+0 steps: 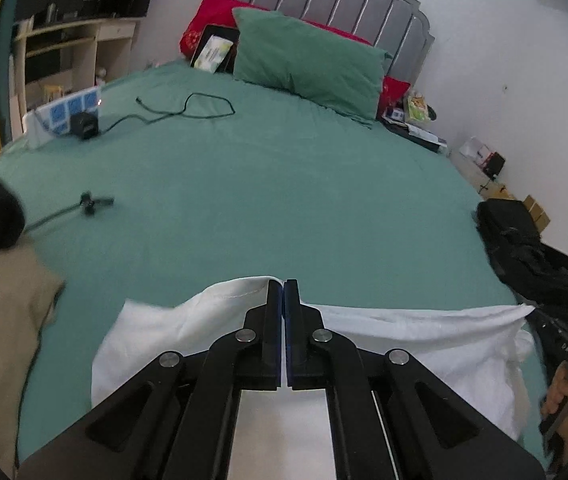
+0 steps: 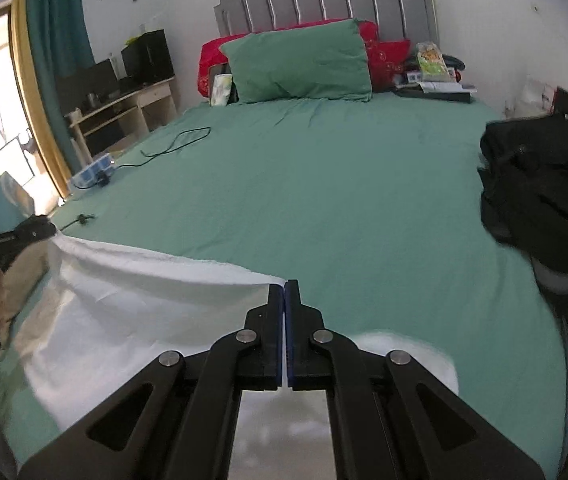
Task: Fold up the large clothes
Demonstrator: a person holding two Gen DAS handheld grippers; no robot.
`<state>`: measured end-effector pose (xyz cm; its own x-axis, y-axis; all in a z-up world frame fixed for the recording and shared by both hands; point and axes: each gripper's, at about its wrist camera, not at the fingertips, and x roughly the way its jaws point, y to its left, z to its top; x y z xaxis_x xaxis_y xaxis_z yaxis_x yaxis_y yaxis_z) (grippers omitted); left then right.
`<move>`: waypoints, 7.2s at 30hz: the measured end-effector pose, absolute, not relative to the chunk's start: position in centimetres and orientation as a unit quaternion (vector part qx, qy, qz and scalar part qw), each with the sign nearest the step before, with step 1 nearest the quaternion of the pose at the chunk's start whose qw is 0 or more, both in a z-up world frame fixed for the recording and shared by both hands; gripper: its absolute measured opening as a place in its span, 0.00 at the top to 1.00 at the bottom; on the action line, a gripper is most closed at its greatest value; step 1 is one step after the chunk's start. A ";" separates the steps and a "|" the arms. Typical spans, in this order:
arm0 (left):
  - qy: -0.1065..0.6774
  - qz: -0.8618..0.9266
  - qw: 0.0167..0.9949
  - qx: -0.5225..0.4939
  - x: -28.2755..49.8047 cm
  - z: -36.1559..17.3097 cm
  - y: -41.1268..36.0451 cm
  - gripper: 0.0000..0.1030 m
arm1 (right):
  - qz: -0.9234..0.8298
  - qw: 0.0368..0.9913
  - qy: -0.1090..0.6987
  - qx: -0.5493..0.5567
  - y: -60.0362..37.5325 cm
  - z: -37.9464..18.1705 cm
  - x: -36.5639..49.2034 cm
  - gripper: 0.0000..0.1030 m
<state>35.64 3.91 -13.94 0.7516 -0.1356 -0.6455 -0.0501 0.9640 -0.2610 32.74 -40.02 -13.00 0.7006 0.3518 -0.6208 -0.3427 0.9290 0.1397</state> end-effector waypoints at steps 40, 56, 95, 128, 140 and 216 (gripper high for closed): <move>0.452 0.055 0.886 -0.088 16.1 -18.7 9.0 0.96 | 0.060 0.886 0.434 0.155 -48.3 -18.2 15.6 0.94; 0.481 0.086 0.858 -0.159 6.5 -19.8 9.8 0.96 | 0.020 0.864 0.463 0.196 -49.5 -19.5 7.3 0.94; 0.521 -0.132 0.843 -0.013 26.2 -19.2 -12.2 0.40 | 0.050 0.881 0.431 0.190 -46.7 -19.3 16.5 0.42; 0.491 0.077 0.861 -0.105 14.2 -20.1 7.5 0.40 | 0.138 0.894 0.420 0.074 -37.8 -18.2 14.0 0.28; 0.472 0.077 0.871 -0.111 11.2 -20.1 9.5 0.40 | 0.041 0.901 0.431 -0.002 -38.2 -19.9 11.2 0.14; 0.481 -0.050 0.876 -0.010 16.4 -21.0 -12.0 0.40 | 0.173 0.846 0.413 0.288 -39.7 -22.6 16.3 0.69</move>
<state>16.35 -11.98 -20.96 0.5332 -0.0968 -0.8404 0.0772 0.9949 -0.0656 16.28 -39.67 -22.63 0.5987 0.5318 -0.5990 -0.0552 0.7734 0.6315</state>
